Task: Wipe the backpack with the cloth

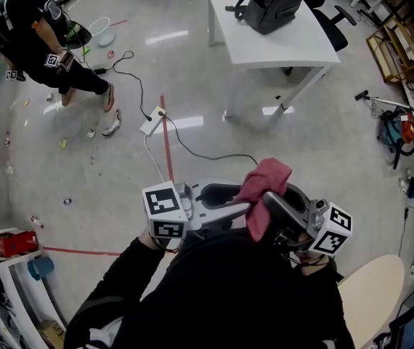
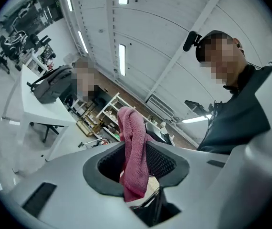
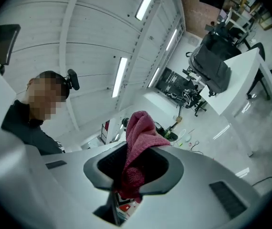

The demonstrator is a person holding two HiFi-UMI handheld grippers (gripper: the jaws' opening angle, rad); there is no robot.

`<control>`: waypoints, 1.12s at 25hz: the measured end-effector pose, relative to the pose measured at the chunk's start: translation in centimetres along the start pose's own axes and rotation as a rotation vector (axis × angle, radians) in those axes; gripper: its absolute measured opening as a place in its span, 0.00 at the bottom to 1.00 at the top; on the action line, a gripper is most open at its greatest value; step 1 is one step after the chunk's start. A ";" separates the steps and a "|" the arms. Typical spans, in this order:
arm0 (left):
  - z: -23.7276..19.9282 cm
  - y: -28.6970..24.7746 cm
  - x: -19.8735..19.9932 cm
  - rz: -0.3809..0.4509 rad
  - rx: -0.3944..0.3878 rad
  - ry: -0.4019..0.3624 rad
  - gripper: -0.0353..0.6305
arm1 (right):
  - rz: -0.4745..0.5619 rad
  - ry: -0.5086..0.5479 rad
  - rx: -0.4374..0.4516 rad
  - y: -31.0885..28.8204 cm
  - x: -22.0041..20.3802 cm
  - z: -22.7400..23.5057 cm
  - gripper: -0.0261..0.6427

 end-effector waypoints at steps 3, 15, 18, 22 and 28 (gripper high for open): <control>-3.1 1.6 1.3 0.074 0.190 -0.036 0.30 | 0.072 -0.007 -0.090 0.1 2.0 2.7 0.18; -11.0 0.3 6.7 0.094 0.561 -0.177 0.30 | -0.005 0.146 -0.129 -3.5 8.8 12.1 0.18; -14.0 -3.8 7.8 0.087 0.575 -0.162 0.30 | -0.032 0.182 -0.146 -2.8 11.7 15.7 0.18; -16.9 -9.5 9.8 0.076 0.584 -0.163 0.30 | -0.057 0.186 -0.217 -0.4 16.1 20.9 0.18; -20.5 -14.8 11.0 0.079 0.605 -0.157 0.30 | -0.060 0.163 -0.244 2.0 20.5 26.2 0.18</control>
Point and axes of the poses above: the fingertips, and each gripper's own axes: y backward along the fingers, z to its right, x out of its top, the point moved 3 cm from there along y, backward along the fingers, and after that the axes turned 14 degrees about -x, right-handed, at the moved point
